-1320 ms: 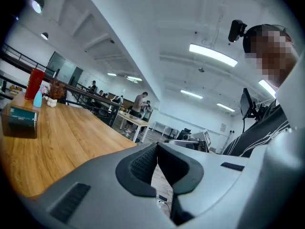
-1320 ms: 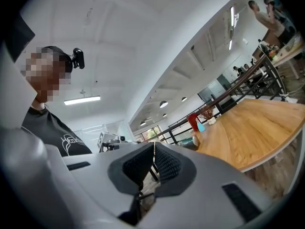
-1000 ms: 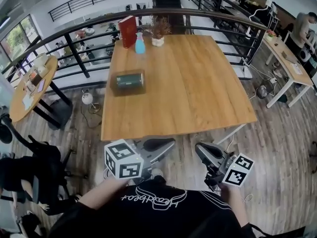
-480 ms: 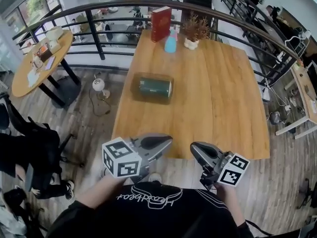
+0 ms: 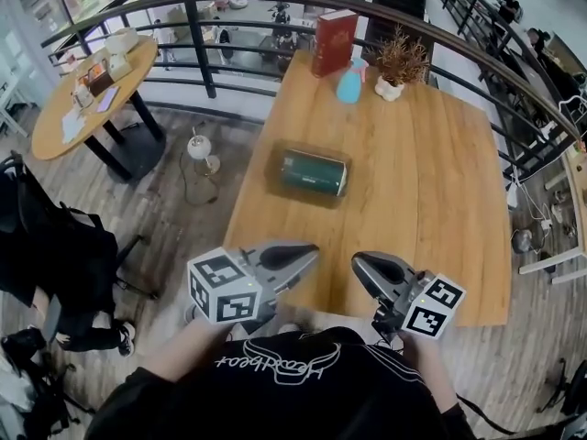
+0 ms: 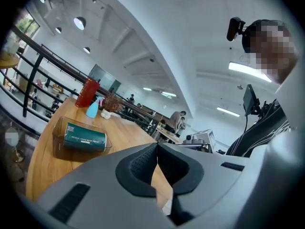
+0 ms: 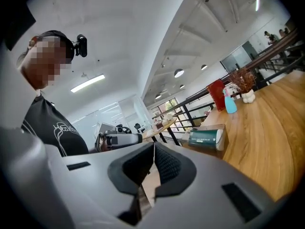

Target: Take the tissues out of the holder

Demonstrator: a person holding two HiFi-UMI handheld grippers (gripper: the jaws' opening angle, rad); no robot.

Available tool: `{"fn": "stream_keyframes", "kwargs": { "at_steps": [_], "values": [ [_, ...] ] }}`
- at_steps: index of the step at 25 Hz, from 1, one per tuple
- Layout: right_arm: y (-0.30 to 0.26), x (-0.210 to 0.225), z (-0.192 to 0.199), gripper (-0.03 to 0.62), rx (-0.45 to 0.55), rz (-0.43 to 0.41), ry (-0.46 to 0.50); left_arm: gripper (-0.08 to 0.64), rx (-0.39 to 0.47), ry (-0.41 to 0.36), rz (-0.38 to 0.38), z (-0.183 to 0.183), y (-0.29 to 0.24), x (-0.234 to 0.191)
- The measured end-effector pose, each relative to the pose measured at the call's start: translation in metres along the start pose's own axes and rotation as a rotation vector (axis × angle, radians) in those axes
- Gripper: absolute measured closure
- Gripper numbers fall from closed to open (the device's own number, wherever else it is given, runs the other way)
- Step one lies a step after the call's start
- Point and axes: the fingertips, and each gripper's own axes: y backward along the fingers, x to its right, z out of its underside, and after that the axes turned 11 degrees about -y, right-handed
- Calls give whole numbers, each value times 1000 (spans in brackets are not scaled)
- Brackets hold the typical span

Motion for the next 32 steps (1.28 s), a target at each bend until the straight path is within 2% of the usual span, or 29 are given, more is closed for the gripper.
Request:
{"fn": "stream_keyframes", "kwargs": {
  "at_steps": [6, 12, 15, 26, 32],
  "values": [
    [-6, 25, -14, 575, -49, -8, 5, 548, -5, 13, -37, -4, -18, -20],
    [-30, 50, -40, 575, -118, -44, 60, 548, -8, 3, -99, -16, -30, -48],
    [-45, 61, -51, 575, -150, -62, 81, 548, -2, 22, -127, -20, -34, -67],
    [-86, 117, -77, 575, -263, -30, 235, 548, 19, 56, -183, -18, -49, -123],
    [-114, 145, -73, 574, -356, -8, 271, 548, 19, 94, -205, -11, -47, -140]
  ]
}}
